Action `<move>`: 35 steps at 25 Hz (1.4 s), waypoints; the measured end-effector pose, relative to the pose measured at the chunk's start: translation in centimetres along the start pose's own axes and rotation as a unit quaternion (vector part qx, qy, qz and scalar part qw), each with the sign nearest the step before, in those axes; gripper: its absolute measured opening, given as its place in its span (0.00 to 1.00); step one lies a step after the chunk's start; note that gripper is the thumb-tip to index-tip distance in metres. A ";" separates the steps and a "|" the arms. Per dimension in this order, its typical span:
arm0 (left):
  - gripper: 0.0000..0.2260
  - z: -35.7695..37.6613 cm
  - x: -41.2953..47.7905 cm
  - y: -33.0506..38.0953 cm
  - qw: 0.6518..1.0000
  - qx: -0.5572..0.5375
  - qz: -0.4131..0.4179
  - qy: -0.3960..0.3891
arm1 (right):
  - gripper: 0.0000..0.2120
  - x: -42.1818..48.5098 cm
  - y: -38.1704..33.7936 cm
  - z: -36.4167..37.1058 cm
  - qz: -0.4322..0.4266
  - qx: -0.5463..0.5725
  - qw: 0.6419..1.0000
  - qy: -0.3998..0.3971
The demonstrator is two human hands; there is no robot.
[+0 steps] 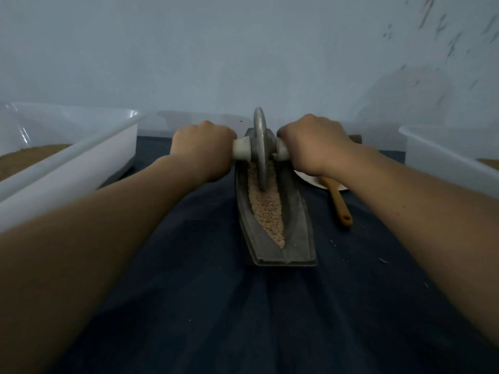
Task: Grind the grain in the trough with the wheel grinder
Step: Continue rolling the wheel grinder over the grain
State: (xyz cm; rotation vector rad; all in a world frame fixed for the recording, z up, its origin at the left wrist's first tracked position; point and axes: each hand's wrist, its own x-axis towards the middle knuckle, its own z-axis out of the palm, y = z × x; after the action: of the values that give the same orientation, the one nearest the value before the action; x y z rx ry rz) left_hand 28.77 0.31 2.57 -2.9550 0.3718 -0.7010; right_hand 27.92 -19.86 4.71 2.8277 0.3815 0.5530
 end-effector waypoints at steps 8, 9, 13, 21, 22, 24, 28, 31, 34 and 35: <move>0.06 -3.2 -6.9 -1.7 0.990 0.068 0.075 0.094 | 0.11 -9.4 2.4 -1.2 0.033 0.014 0.999 0.040; 0.05 -3.2 -6.7 -1.4 0.988 0.086 0.074 0.101 | 0.11 -9.4 2.4 -0.7 0.043 0.018 0.998 0.036; 0.05 -1.8 -2.1 0.4 0.990 0.123 0.022 0.063 | 0.10 -4.8 2.4 2.0 0.085 0.047 0.995 0.016; 0.07 -3.1 -2.6 0.0 0.996 0.075 0.052 -0.016 | 0.10 -5.6 2.7 1.1 0.063 0.059 0.996 -0.002; 0.06 -3.3 -4.0 -0.6 0.996 0.063 0.068 -0.010 | 0.08 -7.0 2.6 0.1 0.054 0.053 0.997 0.005; 0.06 -3.8 -5.9 -1.2 0.991 0.055 0.101 0.062 | 0.13 -8.9 1.9 -1.5 0.037 0.061 0.997 0.017; 0.05 -2.8 -4.6 0.1 0.990 0.089 0.077 0.074 | 0.07 -6.7 1.2 -0.2 0.047 0.039 0.998 -0.022; 0.08 -1.5 -0.7 0.7 0.998 0.065 0.024 -0.006 | 0.05 -2.6 1.0 0.8 0.079 0.025 0.996 -0.018; 0.08 -1.9 -0.3 0.4 0.998 0.044 0.030 -0.022 | 0.05 -2.5 0.7 0.5 0.074 0.042 0.996 -0.025; 0.07 -2.3 -1.2 0.2 0.998 0.041 0.040 -0.026 | 0.05 -3.7 0.8 0.3 0.067 0.042 0.996 -0.028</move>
State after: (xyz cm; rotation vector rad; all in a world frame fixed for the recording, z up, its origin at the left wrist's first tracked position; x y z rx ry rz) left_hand 26.65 0.42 4.06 -2.8566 0.4425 -0.6148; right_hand 24.90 -21.71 3.39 2.9579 0.2103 0.4931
